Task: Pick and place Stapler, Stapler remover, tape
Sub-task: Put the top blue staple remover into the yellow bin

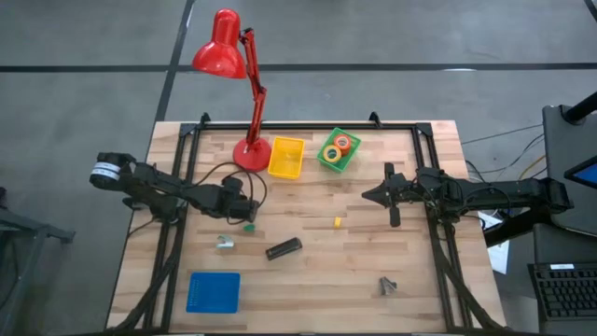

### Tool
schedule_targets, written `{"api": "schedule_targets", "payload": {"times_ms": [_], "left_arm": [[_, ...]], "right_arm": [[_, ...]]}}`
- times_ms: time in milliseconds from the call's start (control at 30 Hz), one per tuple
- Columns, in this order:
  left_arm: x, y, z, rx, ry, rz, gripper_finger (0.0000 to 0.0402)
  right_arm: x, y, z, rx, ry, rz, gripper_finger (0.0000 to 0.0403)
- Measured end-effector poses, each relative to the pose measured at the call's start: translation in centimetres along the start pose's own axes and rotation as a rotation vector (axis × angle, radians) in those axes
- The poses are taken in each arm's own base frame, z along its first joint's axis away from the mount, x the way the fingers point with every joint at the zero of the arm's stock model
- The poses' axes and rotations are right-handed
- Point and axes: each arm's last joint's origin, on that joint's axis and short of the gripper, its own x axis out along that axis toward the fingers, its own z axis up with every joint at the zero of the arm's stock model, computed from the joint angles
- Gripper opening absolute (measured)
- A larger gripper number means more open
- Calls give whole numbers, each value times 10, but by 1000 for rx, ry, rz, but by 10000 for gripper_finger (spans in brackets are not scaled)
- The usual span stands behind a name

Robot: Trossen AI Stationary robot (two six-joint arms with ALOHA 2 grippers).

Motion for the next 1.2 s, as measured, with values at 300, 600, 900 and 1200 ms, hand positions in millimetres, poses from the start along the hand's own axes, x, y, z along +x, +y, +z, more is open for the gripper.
{"api": "schedule_targets", "payload": {"times_ms": [300, 600, 900, 1200], "left_arm": [[1, -1, -1, 33, 28, -16, 56], [0, -3, 2, -10, -36, -19, 7], [-1, -12, 7, 28, -142, -79, 2], [-12, -23, 20, 37, -280, -79, 1]], "right_arm": [[0, 0, 0, 0, 0, 0, 13], [0, 0, 0, 0, 0, 0, 13], [0, 0, 0, 0, 0, 0, 13], [0, 0, 0, 0, 0, 0, 13]]}}
